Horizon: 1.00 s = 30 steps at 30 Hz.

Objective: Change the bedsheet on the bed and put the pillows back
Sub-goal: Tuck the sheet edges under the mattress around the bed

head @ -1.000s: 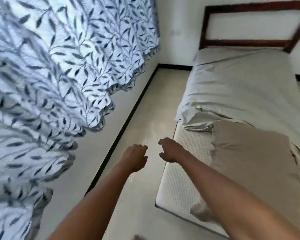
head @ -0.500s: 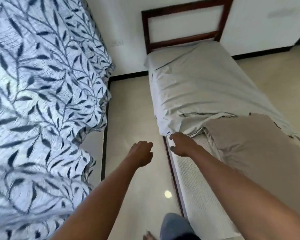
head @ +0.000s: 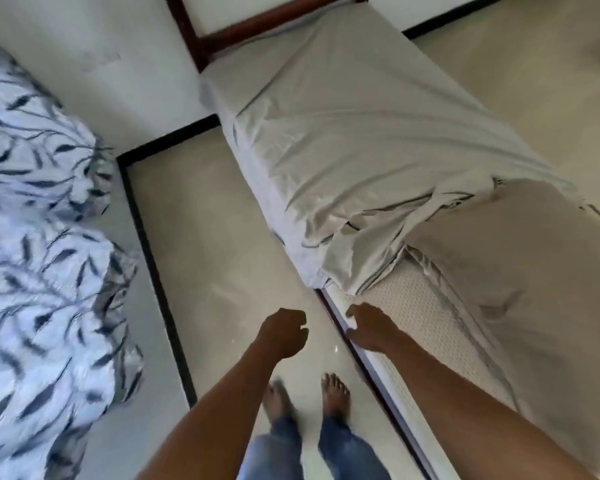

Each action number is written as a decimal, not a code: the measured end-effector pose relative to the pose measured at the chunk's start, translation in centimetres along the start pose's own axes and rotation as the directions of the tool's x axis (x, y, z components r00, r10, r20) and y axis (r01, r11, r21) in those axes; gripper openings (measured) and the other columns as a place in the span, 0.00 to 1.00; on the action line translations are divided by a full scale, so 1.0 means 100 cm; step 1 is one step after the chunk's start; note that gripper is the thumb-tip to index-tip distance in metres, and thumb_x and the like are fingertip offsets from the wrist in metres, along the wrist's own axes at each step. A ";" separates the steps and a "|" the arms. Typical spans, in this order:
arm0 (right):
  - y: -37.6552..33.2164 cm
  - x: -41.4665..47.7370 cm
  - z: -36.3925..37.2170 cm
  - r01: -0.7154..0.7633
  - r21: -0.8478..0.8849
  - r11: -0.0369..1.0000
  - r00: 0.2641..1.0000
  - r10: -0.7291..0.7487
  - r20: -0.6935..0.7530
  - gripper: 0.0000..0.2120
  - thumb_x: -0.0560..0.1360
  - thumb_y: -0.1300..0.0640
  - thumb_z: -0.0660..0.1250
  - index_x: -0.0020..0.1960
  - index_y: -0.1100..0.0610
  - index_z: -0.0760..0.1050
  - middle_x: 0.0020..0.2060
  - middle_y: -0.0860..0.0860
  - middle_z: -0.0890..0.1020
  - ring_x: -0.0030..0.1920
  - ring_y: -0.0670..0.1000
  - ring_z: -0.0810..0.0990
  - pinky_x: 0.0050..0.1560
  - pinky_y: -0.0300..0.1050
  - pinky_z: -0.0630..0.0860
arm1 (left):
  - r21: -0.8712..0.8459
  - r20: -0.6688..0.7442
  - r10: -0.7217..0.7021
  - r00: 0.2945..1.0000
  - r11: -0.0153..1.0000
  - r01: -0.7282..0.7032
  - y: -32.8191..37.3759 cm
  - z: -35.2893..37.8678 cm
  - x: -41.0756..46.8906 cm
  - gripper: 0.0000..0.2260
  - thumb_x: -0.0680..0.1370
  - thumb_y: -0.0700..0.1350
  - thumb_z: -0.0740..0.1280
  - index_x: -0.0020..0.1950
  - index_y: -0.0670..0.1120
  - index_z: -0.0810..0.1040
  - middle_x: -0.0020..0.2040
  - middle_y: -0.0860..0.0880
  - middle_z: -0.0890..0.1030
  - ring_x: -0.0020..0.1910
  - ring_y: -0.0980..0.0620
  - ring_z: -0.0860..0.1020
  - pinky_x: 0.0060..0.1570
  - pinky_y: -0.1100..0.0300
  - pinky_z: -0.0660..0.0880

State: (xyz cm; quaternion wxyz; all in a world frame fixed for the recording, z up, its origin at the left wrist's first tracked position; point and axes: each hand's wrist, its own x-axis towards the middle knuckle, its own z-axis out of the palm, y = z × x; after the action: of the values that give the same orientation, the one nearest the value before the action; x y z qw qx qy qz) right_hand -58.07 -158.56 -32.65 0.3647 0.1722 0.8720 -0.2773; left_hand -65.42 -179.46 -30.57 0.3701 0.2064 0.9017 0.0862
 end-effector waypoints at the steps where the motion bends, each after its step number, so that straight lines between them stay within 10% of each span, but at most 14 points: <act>1: 0.002 0.017 0.009 -0.024 0.049 0.999 1.000 0.024 0.000 0.23 0.80 0.48 0.66 0.72 0.54 0.69 0.69 0.55 0.72 0.70 0.56 0.72 0.68 0.48 0.70 | -0.018 0.003 0.008 1.000 1.000 -0.008 -0.002 0.002 0.023 0.13 0.81 0.50 0.63 0.63 0.49 0.79 0.59 0.47 0.82 0.62 0.46 0.78 0.59 0.57 0.73; 5: 0.022 0.108 0.036 -0.159 0.391 0.906 0.967 0.222 -0.121 0.26 0.79 0.55 0.69 0.73 0.61 0.68 0.69 0.60 0.74 0.70 0.59 0.72 0.68 0.47 0.68 | -0.087 -0.088 0.047 0.995 0.995 -0.055 -0.006 0.027 0.137 0.20 0.82 0.52 0.62 0.74 0.49 0.71 0.65 0.45 0.79 0.65 0.43 0.76 0.63 0.53 0.72; 11: 0.048 0.209 0.038 -0.189 0.920 0.344 0.626 0.764 -0.157 0.31 0.74 0.57 0.74 0.70 0.66 0.65 0.65 0.64 0.75 0.62 0.65 0.78 0.61 0.55 0.76 | -0.223 -0.241 0.113 0.964 0.960 -0.169 0.007 0.042 0.284 0.39 0.77 0.53 0.71 0.82 0.48 0.54 0.71 0.41 0.71 0.68 0.40 0.72 0.61 0.45 0.74; 15: 0.067 0.220 0.024 -0.159 0.966 0.206 0.590 0.804 -0.074 0.31 0.76 0.54 0.74 0.70 0.66 0.64 0.66 0.63 0.76 0.64 0.64 0.77 0.60 0.50 0.74 | -0.045 -0.085 0.239 0.967 0.969 -0.244 0.026 0.045 0.300 0.23 0.79 0.42 0.63 0.75 0.48 0.71 0.66 0.41 0.77 0.65 0.40 0.76 0.63 0.51 0.71; 19: 0.085 0.201 0.000 -0.043 0.988 0.151 0.555 0.826 -0.102 0.32 0.78 0.45 0.71 0.74 0.60 0.66 0.68 0.59 0.77 0.66 0.61 0.77 0.67 0.55 0.73 | 0.044 0.343 0.456 0.821 0.865 -0.499 0.045 0.060 0.257 0.21 0.75 0.51 0.60 0.64 0.45 0.78 0.65 0.44 0.78 0.67 0.41 0.75 0.64 0.50 0.72; 22: 0.093 0.209 -0.017 -0.012 0.993 0.114 0.587 0.805 -0.085 0.45 0.67 0.27 0.70 0.72 0.58 0.71 0.67 0.55 0.78 0.66 0.59 0.78 0.68 0.57 0.74 | 0.027 0.514 0.488 0.705 0.813 -0.582 0.048 0.058 0.259 0.19 0.76 0.41 0.65 0.67 0.48 0.78 0.66 0.48 0.78 0.67 0.46 0.74 0.64 0.54 0.73; 24: 0.093 0.217 -0.024 -0.075 0.975 0.211 0.626 0.771 -0.119 0.37 0.66 0.30 0.73 0.62 0.57 0.79 0.58 0.53 0.83 0.60 0.57 0.81 0.62 0.52 0.78 | 0.017 0.592 0.461 0.661 0.812 -0.583 0.046 0.047 0.267 0.21 0.76 0.40 0.65 0.69 0.52 0.77 0.64 0.50 0.80 0.64 0.48 0.76 0.63 0.57 0.73; 27: 0.100 0.208 -0.026 -0.239 0.892 0.384 0.550 0.811 -0.201 0.10 0.75 0.48 0.74 0.47 0.55 0.81 0.44 0.54 0.84 0.52 0.59 0.84 0.44 0.43 0.74 | 0.015 0.577 0.428 0.696 0.846 -0.533 0.040 0.031 0.284 0.25 0.75 0.43 0.64 0.71 0.59 0.75 0.66 0.52 0.80 0.65 0.50 0.77 0.64 0.60 0.72; 30: 0.116 0.184 -0.024 -0.435 0.865 0.249 0.371 0.925 -0.080 0.17 0.76 0.50 0.70 0.61 0.58 0.81 0.59 0.60 0.83 0.60 0.62 0.82 0.50 0.50 0.76 | 0.085 0.502 0.386 0.774 0.869 -0.488 0.040 0.018 0.291 0.22 0.76 0.47 0.65 0.71 0.57 0.76 0.67 0.51 0.80 0.67 0.50 0.76 0.63 0.63 0.69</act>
State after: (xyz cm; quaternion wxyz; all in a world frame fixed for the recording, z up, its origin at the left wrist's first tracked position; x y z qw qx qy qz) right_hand -65.92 -146.22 -48.85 0.0570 0.7633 0.5566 -0.3230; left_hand -81.58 -163.12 -49.03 0.5223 0.4635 0.7155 0.0219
